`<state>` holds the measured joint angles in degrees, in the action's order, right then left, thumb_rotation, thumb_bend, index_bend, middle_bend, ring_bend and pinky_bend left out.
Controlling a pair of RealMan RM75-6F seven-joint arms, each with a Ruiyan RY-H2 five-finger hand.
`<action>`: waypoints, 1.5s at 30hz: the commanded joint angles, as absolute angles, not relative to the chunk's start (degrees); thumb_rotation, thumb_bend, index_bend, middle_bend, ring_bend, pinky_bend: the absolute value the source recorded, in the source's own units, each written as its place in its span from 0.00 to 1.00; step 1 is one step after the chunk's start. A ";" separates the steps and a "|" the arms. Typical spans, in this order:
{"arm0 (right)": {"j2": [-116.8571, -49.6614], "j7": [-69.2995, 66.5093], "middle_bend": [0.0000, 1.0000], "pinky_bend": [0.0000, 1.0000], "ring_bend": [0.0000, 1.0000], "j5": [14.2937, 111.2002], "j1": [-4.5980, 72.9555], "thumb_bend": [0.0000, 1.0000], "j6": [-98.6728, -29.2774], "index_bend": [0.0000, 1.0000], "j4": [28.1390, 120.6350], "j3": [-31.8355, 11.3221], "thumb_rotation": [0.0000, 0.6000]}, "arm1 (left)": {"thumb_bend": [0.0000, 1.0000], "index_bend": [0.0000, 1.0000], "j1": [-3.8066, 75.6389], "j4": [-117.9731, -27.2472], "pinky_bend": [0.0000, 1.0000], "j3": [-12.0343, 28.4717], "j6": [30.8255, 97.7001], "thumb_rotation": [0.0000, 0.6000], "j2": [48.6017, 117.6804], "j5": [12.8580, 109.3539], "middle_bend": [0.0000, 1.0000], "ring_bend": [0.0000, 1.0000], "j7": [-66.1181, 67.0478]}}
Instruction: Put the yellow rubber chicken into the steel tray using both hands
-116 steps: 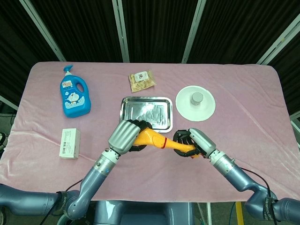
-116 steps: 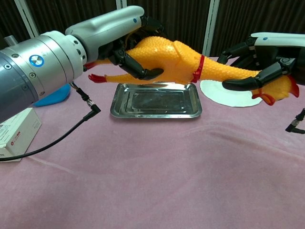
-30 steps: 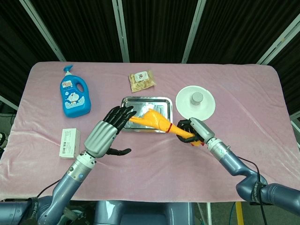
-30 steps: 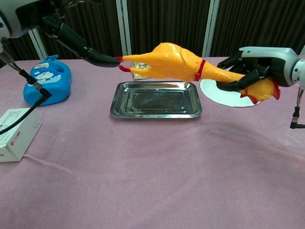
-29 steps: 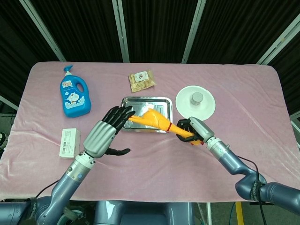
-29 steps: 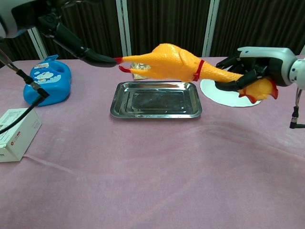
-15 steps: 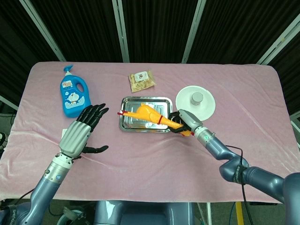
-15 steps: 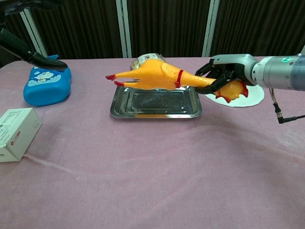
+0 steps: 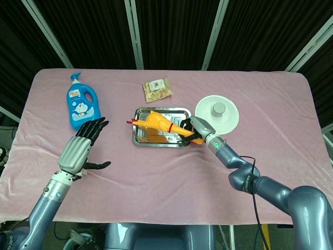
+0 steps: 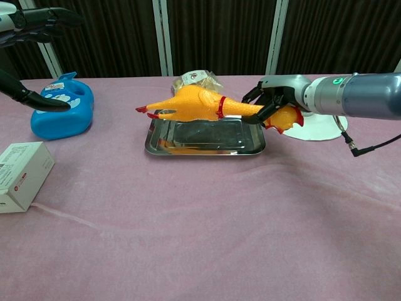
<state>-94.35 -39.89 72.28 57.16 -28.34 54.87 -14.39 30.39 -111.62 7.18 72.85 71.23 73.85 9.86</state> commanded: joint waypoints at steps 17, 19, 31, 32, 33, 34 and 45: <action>-95.62 -37.78 0.16 0.15 0.04 72.00 57.51 0.04 -27.92 0.06 52.59 -15.35 1.00 | 0.00 0.00 30.16 -110.41 0.00 8.26 71.48 1.00 71.90 72.46 0.00 0.00 10.04; -95.02 -37.65 0.16 0.15 0.04 72.04 57.25 0.04 -28.48 0.06 53.26 -15.60 1.00 | 0.00 0.00 30.02 -110.55 0.00 8.38 71.64 1.00 71.57 72.53 0.00 0.00 10.20; -85.12 -31.20 0.30 0.32 0.24 72.84 47.33 0.29 -45.54 0.35 63.95 -15.90 1.00 | 0.00 0.00 25.31 -108.44 0.00 7.55 77.77 1.00 67.82 73.65 0.00 0.00 12.15; -84.29 -29.89 0.31 0.33 0.26 72.81 46.18 0.31 -47.21 0.36 64.82 -15.62 1.00 | 0.00 0.00 24.79 -108.08 0.00 7.32 78.25 1.00 67.54 73.71 0.00 0.00 12.08; -83.12 -27.81 0.32 0.33 0.26 72.76 44.56 0.32 -49.58 0.37 66.14 -15.19 1.00 | 0.00 0.01 24.06 -107.62 0.00 7.03 78.84 1.00 67.10 73.71 0.00 0.00 11.92; -82.44 -26.41 0.32 0.34 0.27 72.71 43.60 0.33 -50.96 0.37 67.02 -14.92 1.00 | 0.00 0.01 23.68 -107.39 0.00 6.86 79.09 1.00 66.81 73.78 0.00 0.00 11.71; -73.28 -4.62 0.32 0.24 0.18 72.37 28.28 0.33 -69.55 0.28 78.81 -8.01 1.00 | 0.00 0.05 15.65 -103.83 0.00 3.35 85.69 1.00 62.46 75.72 0.00 0.00 8.34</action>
